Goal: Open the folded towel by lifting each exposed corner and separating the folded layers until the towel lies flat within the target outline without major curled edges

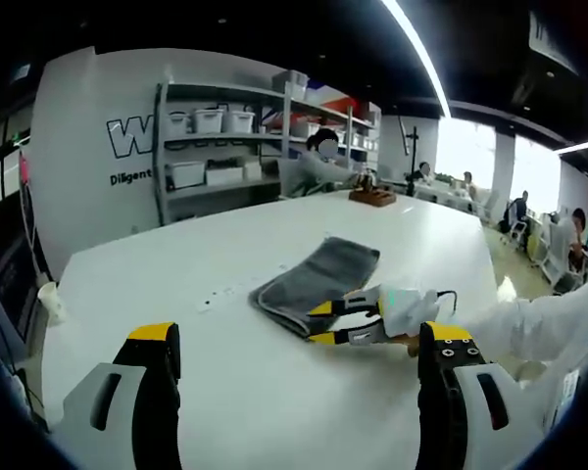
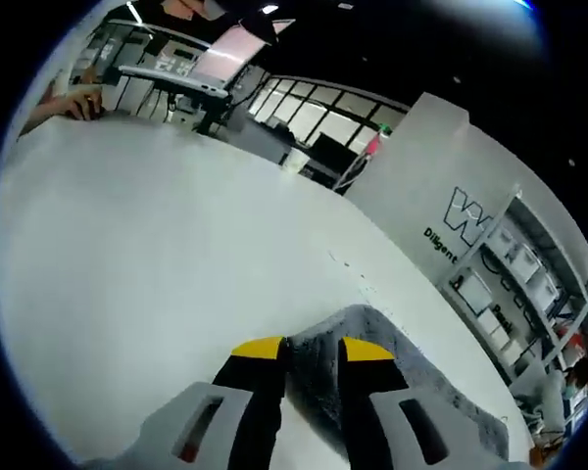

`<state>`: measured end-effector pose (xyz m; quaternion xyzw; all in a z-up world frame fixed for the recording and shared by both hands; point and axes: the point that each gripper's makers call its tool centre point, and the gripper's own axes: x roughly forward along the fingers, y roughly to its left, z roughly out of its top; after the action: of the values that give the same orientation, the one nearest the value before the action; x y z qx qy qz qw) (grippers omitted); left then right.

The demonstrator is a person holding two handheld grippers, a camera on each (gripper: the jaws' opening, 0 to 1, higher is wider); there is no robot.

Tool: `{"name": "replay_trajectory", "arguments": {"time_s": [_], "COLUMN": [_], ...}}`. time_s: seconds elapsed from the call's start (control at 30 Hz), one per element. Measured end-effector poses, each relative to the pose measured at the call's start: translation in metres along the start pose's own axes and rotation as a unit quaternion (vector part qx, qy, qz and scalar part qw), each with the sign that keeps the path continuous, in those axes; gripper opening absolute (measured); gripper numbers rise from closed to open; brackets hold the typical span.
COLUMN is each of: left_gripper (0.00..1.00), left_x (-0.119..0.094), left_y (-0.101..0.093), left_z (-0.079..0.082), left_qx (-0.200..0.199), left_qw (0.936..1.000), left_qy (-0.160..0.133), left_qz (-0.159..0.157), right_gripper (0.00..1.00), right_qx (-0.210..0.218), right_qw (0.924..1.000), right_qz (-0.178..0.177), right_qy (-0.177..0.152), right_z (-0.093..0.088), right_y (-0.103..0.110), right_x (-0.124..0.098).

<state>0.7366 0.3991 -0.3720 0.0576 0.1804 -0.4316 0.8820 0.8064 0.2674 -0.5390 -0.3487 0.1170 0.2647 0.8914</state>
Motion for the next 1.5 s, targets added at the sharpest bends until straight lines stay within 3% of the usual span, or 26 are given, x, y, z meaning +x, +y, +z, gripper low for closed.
{"name": "replay_trajectory", "arguments": {"time_s": [0.17,0.47,0.67,0.7,0.93,1.5], "left_gripper": [0.99,0.99,0.99,0.99,0.99,0.99], "left_x": [0.0,-0.001,-0.002,-0.002,-0.003,-0.005], "left_y": [-0.001,-0.003,-0.004,-0.004,-0.003,0.0], "left_z": [0.0,-0.002,-0.003,-0.003,-0.003,-0.002], "left_qx": [0.001,0.001,0.002,0.002,0.003,0.003], "left_qw": [1.0,1.0,1.0,1.0,1.0,1.0], "left_qy": [0.0,0.0,0.0,0.0,-0.001,-0.002], "left_qz": [0.0,-0.001,-0.001,-0.001,0.002,0.006], "right_gripper": [0.1,0.0,0.0,0.0,0.0,0.0], "right_qx": [-0.014,-0.054,0.012,0.038,0.113,0.13], "right_qw": [0.9998,0.9985,0.9994,0.9985,0.9925,0.9894], "right_qz": [0.002,-0.002,-0.002,-0.001,-0.009,-0.061], "right_qy": [0.013,-0.004,-0.033,-0.038,-0.045,-0.025], "right_z": [-0.011,-0.008,-0.002,-0.002,-0.009,-0.035], "right_y": [0.004,0.0,-0.012,-0.018,-0.05,-0.1], "right_x": [0.003,0.001,-0.004,-0.004,-0.011,-0.033]}}
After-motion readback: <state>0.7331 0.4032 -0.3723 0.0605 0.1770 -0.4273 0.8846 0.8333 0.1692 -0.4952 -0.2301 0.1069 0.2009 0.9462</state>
